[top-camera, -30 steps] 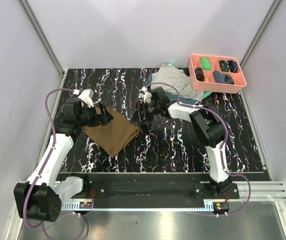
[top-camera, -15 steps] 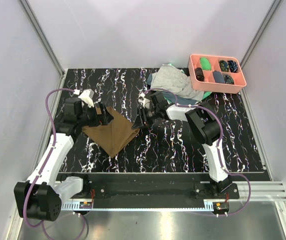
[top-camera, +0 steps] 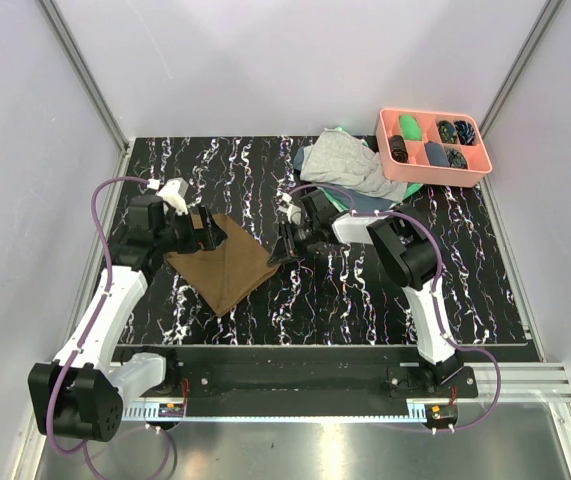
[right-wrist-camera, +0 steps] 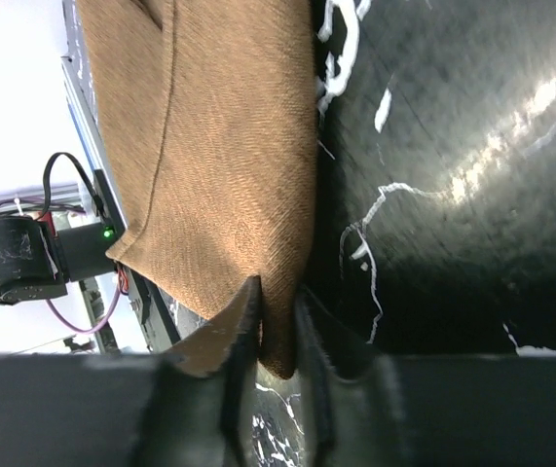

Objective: Fold the napkin, place the utensils inside, and roll it up
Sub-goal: Fold the napkin

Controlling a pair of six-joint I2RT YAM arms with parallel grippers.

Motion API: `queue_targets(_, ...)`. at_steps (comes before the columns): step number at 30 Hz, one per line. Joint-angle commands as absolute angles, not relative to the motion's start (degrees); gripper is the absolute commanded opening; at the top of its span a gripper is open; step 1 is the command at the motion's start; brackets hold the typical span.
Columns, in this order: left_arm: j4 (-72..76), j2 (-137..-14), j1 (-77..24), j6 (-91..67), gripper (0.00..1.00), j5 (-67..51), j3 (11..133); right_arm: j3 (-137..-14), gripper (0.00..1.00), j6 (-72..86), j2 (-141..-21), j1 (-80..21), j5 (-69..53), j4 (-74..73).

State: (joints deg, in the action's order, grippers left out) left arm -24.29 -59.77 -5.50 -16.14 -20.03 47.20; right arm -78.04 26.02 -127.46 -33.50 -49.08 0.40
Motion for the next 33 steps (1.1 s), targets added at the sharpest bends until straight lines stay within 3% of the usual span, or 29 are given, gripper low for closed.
queue_targets(1,-21.45,-60.03,-5.1,-16.61,0.96,-21.53,47.29,-76.38,0.17,26.89,-126.65,-34.01,-47.46,0.26)
queue_targets(5,-20.83,-60.38,-5.18,-17.4,0.96,-21.97,46.67,-74.36,0.0,28.03,-124.73,-34.01,-45.09,0.35)
queue_targets(12,-16.79,-61.17,-8.69,-23.89,0.95,-21.01,43.78,-66.46,0.0,31.19,-116.99,-32.7,-35.7,0.97)
queue_targets(20,-1.95,-63.72,-21.7,-35.41,0.95,-12.58,33.93,-51.97,0.0,35.59,-103.47,-28.31,-24.19,2.72)
queue_targets(26,-0.7,-64.16,-27.41,-37.88,0.95,-7.92,30.59,-42.9,0.0,38.67,-94.76,-27.42,-16.19,2.72)
queue_targets(33,4.65,-62.14,-30.23,-43.23,0.93,-8.43,22.43,-39.2,0.0,41.84,-92.37,-27.51,-14.24,3.6)
